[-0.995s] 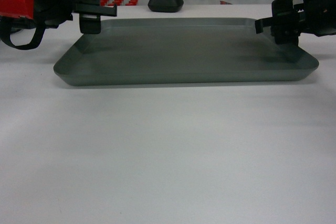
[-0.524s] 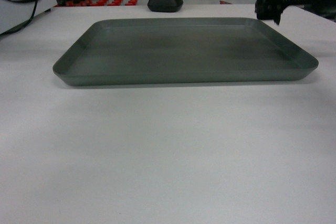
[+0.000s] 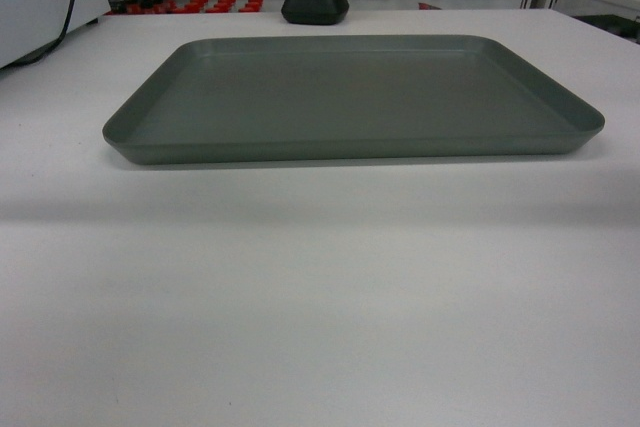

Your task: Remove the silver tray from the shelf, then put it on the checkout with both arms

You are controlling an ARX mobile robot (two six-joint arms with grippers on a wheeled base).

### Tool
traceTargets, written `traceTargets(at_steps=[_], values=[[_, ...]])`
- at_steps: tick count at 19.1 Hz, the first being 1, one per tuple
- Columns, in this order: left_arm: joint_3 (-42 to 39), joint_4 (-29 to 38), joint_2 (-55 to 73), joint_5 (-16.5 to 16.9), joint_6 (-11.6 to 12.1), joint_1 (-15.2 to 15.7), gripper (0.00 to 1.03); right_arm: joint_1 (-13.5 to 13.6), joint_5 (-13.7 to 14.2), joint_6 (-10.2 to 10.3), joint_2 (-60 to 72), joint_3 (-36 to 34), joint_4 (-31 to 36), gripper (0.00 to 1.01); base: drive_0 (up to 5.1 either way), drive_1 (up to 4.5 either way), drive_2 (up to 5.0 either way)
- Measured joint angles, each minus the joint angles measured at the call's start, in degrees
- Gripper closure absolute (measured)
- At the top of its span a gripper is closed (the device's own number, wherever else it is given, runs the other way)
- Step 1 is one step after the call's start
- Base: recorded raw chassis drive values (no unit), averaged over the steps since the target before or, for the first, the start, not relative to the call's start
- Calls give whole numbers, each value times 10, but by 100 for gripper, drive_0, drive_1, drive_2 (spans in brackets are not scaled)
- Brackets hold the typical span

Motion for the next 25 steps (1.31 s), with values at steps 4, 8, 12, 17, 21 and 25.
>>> traceTargets(at_steps=[4, 8, 12, 17, 21, 25], values=[[-223, 73, -137, 71, 11, 73, 102, -33, -35, -17, -149, -209, 79, 99, 0, 0, 0], [-269, 73, -174, 83, 11, 92, 102, -69, -78, -18, -196, -246, 91, 99, 0, 0, 0], [-302, 67, -218, 130, 12, 122, 102, -88, -85, -18, -233, -293, 84, 99, 0, 0, 0], [-336, 46, -269, 145, 12, 151, 102, -85, -85, -18, -283, -322, 71, 99, 0, 0, 0], [-349, 31, -298, 146, 12, 149, 102, -85, -85, -18, -311, -338, 54, 99, 0, 0, 0], [-365, 5, -339, 146, 12, 149, 102, -85, -86, -18, -351, -354, 30, 99, 0, 0, 0]])
